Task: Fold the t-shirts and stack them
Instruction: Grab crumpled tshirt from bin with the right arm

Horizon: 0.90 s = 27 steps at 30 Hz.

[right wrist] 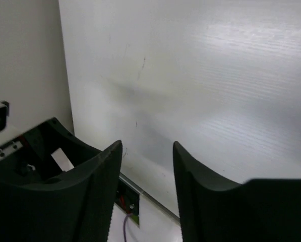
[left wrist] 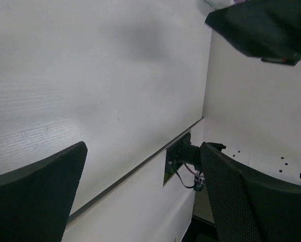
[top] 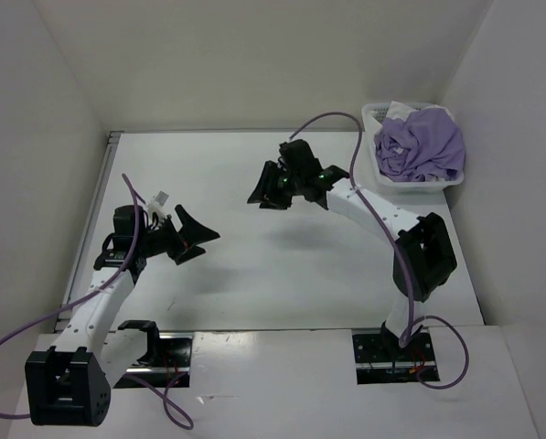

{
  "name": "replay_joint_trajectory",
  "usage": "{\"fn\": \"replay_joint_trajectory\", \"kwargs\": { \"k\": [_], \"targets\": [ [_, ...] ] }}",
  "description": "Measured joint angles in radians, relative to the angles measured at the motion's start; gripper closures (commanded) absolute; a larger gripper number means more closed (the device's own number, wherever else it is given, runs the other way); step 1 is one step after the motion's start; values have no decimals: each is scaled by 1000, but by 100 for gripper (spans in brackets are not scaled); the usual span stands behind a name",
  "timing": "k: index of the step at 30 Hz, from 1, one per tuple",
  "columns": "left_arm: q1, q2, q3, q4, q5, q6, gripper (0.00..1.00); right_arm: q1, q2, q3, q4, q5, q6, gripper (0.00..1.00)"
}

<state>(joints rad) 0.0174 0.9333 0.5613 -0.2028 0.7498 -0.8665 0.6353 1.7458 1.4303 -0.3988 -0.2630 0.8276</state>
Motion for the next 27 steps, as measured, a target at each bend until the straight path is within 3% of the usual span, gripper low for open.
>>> {"fn": "replay_joint_trajectory", "kwargs": {
  "k": [2, 6, 7, 8, 11, 12, 15, 16, 18, 21, 27],
  "targets": [
    [0, 0, 0, 0, 5, 3, 0, -48, 0, 29, -27, 7, -30, 42],
    [0, 0, 0, -4, 16, 7, 0, -154, 0, 68, -92, 46, -80, 45],
    [-5, 0, 0, -5, 17, 6, 0, -187, 0, 79, -109, 57, -95, 51],
    [-14, 0, 0, -5, 16, 3, 0, -210, 0, 90, -122, 70, -109, 64],
    [-39, -5, -11, 2, 23, -1, 0, -277, 0, 138, -164, 98, -144, 85],
    [-45, -11, -20, 1, 25, -2, 3, -299, 0, 155, -171, 103, -150, 88],
    [-48, -23, -38, -12, 23, -7, 29, -378, 0, 202, -175, 112, -165, 92],
    [-48, -23, -39, -19, 18, -6, 47, -401, 0, 209, -174, 126, -167, 92],
    [-48, -25, -38, -31, 8, 3, 59, -472, 2, 232, -188, 181, -175, 93],
    [-48, -29, -37, -39, -9, 4, 70, -553, 43, 314, -225, 275, -198, 92],
    [-48, -28, -5, -48, -26, 36, 71, -671, 174, 444, -232, 387, -225, 86]
  ]
}}
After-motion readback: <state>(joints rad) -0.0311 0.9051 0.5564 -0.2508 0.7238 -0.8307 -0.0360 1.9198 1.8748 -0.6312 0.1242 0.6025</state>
